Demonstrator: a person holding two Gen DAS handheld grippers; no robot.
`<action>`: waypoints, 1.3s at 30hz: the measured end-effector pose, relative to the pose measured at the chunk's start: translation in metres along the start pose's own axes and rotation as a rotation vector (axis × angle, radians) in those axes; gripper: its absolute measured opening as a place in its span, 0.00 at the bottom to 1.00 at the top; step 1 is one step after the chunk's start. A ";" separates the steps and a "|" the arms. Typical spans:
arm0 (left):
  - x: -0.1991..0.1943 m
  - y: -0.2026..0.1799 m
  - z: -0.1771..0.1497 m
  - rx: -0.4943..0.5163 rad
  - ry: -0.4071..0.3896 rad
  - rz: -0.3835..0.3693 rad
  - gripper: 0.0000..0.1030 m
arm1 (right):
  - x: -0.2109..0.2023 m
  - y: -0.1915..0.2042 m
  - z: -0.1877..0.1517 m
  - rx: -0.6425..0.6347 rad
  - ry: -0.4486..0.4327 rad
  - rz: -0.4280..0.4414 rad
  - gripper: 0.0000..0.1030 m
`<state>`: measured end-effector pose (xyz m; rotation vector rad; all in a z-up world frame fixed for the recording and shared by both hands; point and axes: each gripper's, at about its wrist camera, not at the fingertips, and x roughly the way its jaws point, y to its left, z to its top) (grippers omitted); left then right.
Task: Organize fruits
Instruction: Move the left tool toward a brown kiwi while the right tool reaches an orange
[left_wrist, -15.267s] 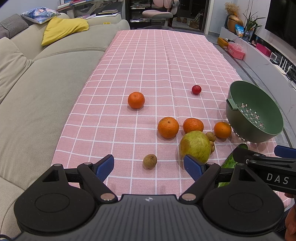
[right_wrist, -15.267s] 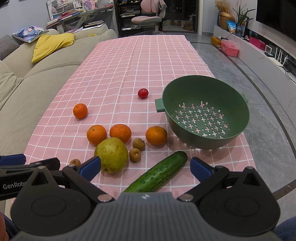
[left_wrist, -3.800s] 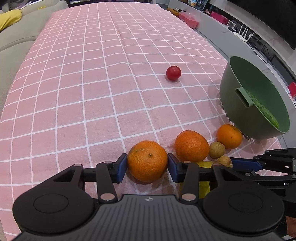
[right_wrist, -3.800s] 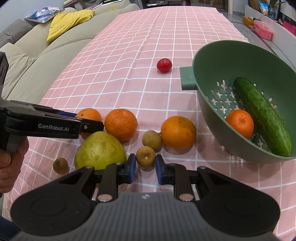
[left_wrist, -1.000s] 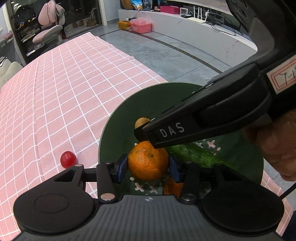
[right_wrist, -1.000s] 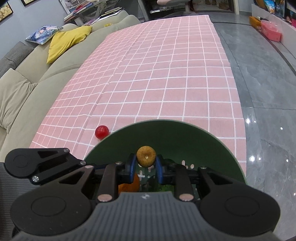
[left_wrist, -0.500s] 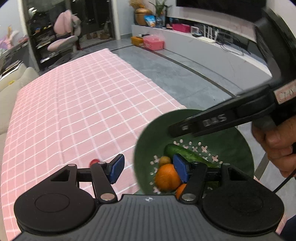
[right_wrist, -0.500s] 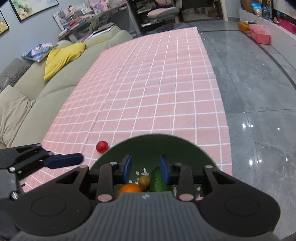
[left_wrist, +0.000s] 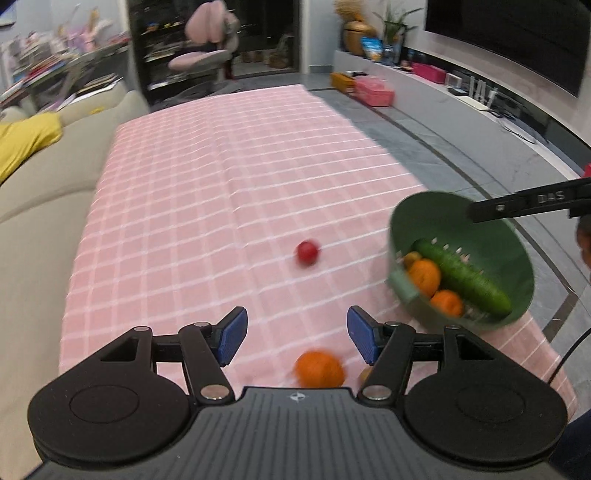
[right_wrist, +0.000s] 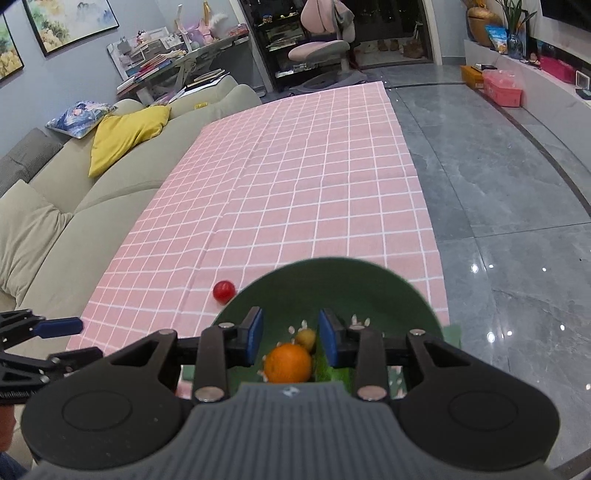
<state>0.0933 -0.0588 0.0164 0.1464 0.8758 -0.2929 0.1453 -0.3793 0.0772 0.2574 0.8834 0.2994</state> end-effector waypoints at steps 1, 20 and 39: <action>-0.004 0.007 -0.006 -0.010 0.007 0.005 0.71 | -0.002 0.003 -0.004 -0.004 0.001 -0.002 0.30; -0.034 0.043 -0.077 -0.087 0.046 0.016 0.71 | -0.019 0.066 -0.067 -0.080 0.042 -0.005 0.30; -0.006 0.034 -0.112 -0.018 0.139 0.012 0.71 | 0.010 0.128 -0.098 -0.185 0.125 0.047 0.30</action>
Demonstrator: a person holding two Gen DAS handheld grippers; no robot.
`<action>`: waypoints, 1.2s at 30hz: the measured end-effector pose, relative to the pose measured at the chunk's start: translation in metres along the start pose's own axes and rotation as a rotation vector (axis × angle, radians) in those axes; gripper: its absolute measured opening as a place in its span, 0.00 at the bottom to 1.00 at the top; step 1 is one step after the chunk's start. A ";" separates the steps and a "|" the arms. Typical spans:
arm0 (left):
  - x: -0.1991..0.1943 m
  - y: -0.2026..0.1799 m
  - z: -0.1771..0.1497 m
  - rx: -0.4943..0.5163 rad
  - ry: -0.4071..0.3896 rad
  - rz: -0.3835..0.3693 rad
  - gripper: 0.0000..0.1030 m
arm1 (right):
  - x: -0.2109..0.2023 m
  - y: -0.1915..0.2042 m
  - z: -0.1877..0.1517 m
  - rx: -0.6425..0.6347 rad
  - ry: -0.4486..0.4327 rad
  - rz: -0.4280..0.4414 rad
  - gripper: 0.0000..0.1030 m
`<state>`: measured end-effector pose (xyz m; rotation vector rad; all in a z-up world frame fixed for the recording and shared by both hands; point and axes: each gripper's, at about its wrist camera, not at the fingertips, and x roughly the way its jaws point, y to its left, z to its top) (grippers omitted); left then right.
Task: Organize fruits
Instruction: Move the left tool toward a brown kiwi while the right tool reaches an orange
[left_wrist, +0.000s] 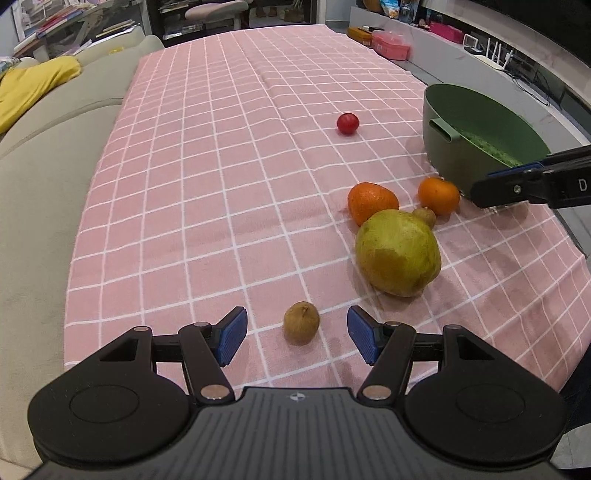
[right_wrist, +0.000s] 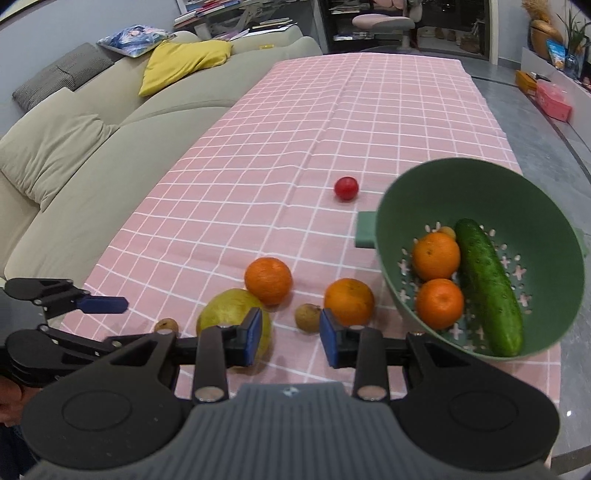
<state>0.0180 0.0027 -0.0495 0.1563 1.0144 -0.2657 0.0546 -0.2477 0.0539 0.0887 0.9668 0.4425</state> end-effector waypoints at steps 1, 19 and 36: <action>0.002 0.000 0.000 0.002 0.002 -0.001 0.71 | 0.001 0.001 0.000 -0.001 -0.001 0.001 0.30; 0.024 0.003 0.000 -0.005 0.025 -0.052 0.67 | 0.048 0.014 0.030 0.014 0.063 0.010 0.33; 0.039 0.011 0.002 -0.034 0.034 -0.090 0.63 | 0.090 0.025 0.055 0.010 0.101 -0.034 0.38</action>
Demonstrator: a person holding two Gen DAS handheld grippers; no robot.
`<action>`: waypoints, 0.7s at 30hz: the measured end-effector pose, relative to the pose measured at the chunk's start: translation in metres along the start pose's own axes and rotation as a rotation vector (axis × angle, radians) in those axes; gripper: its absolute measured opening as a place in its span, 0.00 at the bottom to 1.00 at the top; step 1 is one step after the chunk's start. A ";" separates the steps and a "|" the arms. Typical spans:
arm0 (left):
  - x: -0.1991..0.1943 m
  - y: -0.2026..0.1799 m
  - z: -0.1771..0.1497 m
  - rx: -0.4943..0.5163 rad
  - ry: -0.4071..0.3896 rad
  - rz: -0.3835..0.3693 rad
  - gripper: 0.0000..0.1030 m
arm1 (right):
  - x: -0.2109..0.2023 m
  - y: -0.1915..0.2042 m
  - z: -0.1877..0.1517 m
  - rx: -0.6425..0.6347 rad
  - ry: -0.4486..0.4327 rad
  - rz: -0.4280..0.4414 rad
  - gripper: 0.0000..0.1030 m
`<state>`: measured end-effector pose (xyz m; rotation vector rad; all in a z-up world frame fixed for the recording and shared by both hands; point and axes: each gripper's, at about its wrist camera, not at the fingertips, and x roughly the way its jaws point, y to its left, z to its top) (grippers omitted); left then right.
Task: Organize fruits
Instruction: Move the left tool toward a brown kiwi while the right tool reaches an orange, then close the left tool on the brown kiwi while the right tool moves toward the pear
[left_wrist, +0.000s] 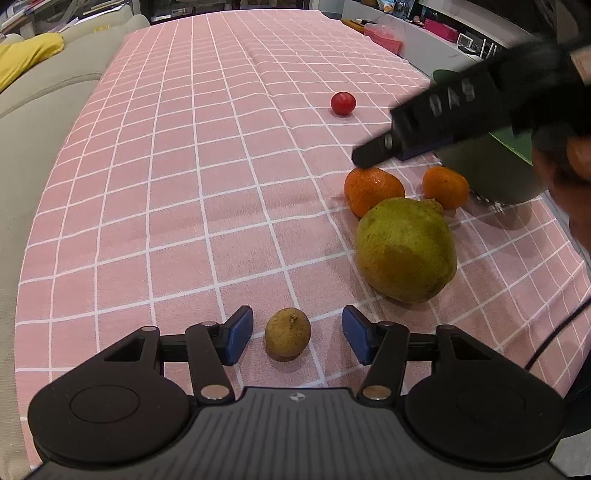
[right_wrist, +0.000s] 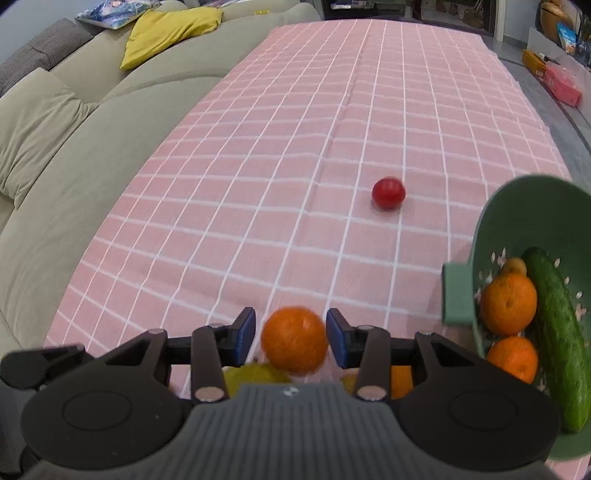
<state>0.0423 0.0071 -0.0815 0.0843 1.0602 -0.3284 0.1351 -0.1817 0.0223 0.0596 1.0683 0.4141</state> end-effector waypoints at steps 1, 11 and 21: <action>0.000 0.000 0.000 0.000 -0.003 -0.002 0.59 | -0.002 -0.001 0.005 0.001 -0.014 -0.002 0.38; -0.003 0.005 0.005 0.015 -0.008 -0.016 0.27 | 0.008 -0.015 0.065 -0.001 -0.074 -0.111 0.39; -0.013 0.016 0.009 -0.049 -0.037 -0.018 0.27 | 0.020 -0.021 0.079 -0.059 -0.042 -0.169 0.39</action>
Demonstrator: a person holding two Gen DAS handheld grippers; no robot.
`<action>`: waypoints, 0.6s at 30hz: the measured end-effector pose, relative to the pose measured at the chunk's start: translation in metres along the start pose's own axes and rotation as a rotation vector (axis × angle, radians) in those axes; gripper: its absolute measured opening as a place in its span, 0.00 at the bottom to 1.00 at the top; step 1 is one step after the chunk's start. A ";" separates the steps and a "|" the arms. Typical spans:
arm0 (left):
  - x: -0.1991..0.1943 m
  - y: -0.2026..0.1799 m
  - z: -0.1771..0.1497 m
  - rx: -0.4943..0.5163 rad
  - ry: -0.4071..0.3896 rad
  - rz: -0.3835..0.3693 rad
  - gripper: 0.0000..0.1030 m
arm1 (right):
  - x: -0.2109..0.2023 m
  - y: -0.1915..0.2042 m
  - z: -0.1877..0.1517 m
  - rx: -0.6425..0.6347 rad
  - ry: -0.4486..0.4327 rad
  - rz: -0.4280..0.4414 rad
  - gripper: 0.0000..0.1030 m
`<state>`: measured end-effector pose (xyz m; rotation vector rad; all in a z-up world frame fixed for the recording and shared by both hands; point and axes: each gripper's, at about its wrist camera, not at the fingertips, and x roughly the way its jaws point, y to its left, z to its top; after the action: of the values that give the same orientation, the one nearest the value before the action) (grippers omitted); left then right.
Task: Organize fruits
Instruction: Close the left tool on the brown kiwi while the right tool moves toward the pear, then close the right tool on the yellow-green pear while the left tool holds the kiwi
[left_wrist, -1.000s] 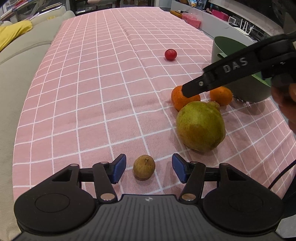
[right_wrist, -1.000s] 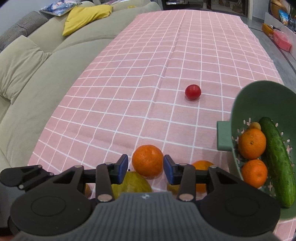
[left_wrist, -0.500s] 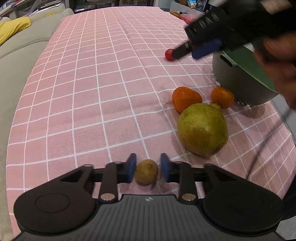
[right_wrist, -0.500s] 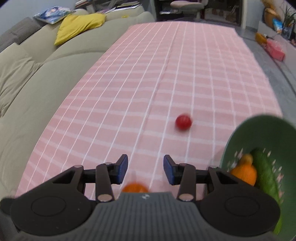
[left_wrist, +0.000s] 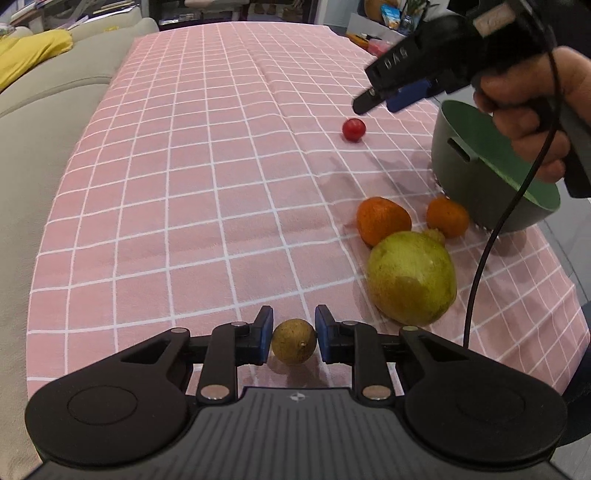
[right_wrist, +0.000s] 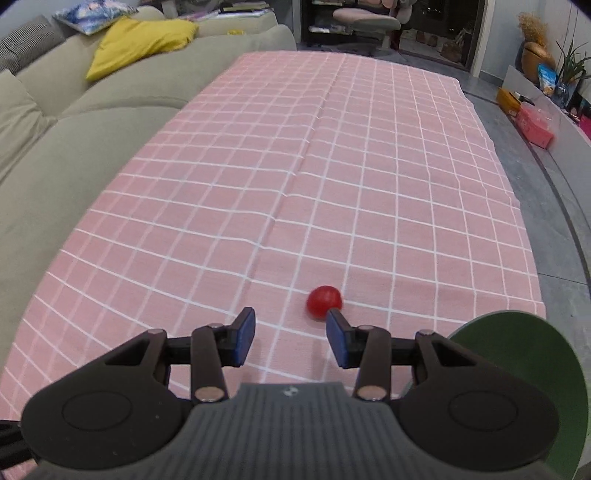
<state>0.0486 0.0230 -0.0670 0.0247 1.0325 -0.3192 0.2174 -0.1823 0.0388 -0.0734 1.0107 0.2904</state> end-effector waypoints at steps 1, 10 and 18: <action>0.000 0.001 0.000 -0.004 0.002 0.003 0.27 | 0.002 -0.002 0.000 0.005 0.006 -0.005 0.39; -0.004 0.003 0.003 -0.015 -0.011 0.006 0.27 | -0.005 -0.003 -0.009 0.000 0.027 0.005 0.39; -0.007 0.012 0.006 -0.049 -0.026 0.016 0.27 | -0.026 0.011 -0.041 -0.021 0.074 0.081 0.39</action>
<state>0.0532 0.0354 -0.0592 -0.0153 1.0132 -0.2786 0.1676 -0.1852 0.0399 -0.0627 1.0855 0.3743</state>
